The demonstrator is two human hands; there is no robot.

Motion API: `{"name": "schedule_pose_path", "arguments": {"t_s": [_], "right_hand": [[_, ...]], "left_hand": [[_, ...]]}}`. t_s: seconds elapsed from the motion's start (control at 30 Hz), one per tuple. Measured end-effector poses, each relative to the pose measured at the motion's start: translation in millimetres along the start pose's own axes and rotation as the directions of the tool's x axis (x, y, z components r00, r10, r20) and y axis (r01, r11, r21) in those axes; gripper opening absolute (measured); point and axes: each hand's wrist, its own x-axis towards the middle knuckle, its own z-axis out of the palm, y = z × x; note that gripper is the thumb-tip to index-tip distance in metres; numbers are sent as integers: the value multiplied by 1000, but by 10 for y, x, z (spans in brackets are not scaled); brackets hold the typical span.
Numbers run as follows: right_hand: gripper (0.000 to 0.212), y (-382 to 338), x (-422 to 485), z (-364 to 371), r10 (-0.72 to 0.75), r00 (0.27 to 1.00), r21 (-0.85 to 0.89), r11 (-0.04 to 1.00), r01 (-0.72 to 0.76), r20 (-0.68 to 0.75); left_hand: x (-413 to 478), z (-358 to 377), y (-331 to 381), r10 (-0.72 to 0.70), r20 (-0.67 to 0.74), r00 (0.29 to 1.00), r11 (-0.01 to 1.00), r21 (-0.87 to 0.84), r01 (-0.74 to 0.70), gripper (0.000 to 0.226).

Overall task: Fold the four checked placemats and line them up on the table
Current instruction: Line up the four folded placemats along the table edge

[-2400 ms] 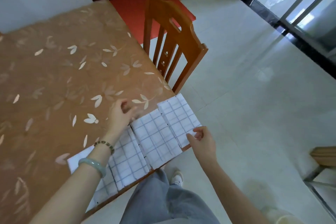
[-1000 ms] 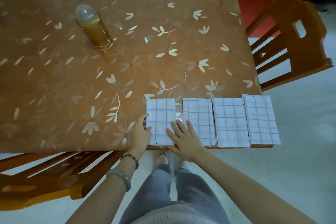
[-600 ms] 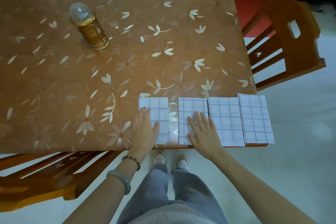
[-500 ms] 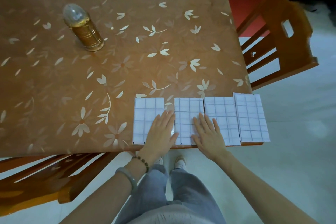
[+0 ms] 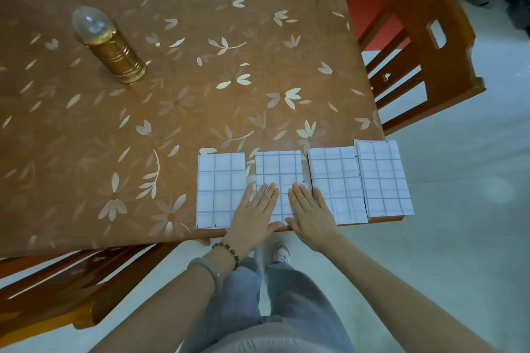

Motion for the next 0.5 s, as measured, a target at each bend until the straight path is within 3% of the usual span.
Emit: {"name": "schedule_pose_path", "arguments": {"t_s": [0.27, 0.5], "right_hand": [[75, -22, 16, -17, 14, 997, 30, 999, -12, -77], [59, 527, -378, 56, 226, 959, 80, 973, -215, -171]], "left_hand": [[-43, 23, -78, -7, -62, 998, 998, -64, 3, 78], [280, -217, 325, 80, -117, 990, 986, -137, -96, 80]]}}
